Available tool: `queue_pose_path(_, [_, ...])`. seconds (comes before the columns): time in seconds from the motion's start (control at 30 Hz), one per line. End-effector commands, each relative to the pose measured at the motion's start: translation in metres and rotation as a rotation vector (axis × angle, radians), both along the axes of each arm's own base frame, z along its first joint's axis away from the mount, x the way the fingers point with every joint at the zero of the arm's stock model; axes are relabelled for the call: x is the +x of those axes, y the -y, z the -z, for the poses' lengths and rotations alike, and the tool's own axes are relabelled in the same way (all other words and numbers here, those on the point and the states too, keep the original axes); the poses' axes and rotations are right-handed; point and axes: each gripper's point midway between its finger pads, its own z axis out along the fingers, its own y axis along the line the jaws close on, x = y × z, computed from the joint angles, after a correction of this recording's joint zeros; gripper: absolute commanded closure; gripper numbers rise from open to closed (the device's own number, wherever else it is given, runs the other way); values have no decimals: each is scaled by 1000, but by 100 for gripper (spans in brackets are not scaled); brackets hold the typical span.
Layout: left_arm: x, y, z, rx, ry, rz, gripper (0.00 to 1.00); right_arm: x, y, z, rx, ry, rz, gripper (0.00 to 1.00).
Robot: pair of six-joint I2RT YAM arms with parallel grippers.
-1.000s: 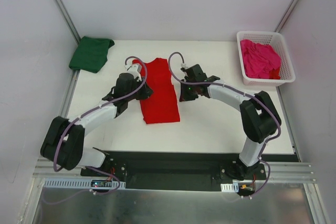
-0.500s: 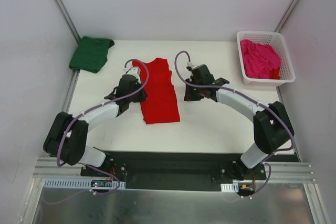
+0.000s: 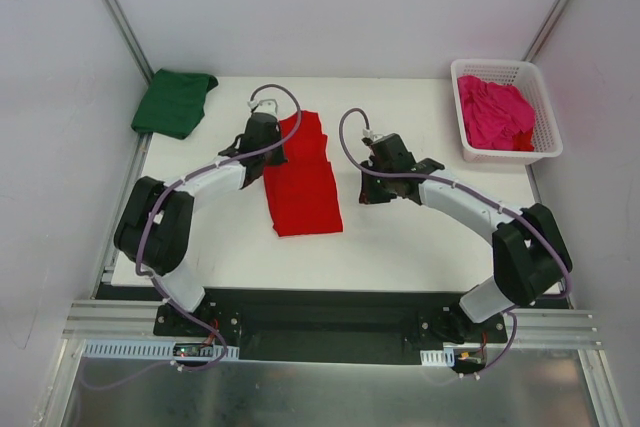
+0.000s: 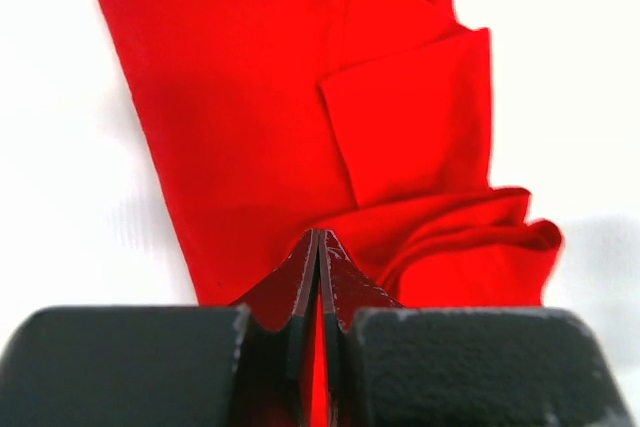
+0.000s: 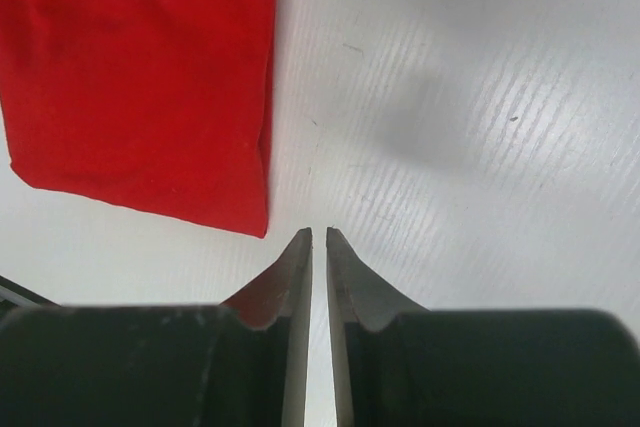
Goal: Fold and stack the t-shirts
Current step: Fold the folded rectangular tshirt in 1/3 of the way
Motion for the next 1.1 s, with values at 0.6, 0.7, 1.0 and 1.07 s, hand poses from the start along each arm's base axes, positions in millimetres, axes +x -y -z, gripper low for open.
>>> queue_pose_path(0.6, [53, -11, 44, 323, -231, -55, 100, -4, 6, -21, 33, 53, 13, 88])
queue_pose_path(0.7, [50, -10, 56, 329, -271, -46, 100, -4, 5, -24, 39, 59, 12, 89])
queue_pose_path(1.0, [46, 3, 80, 300, -338, -12, 100, -8, 13, -43, 54, 99, 32, 89])
queue_pose_path(1.07, [45, 10, 86, 295, -347, 7, 100, -10, 17, -49, 53, 112, 39, 89])
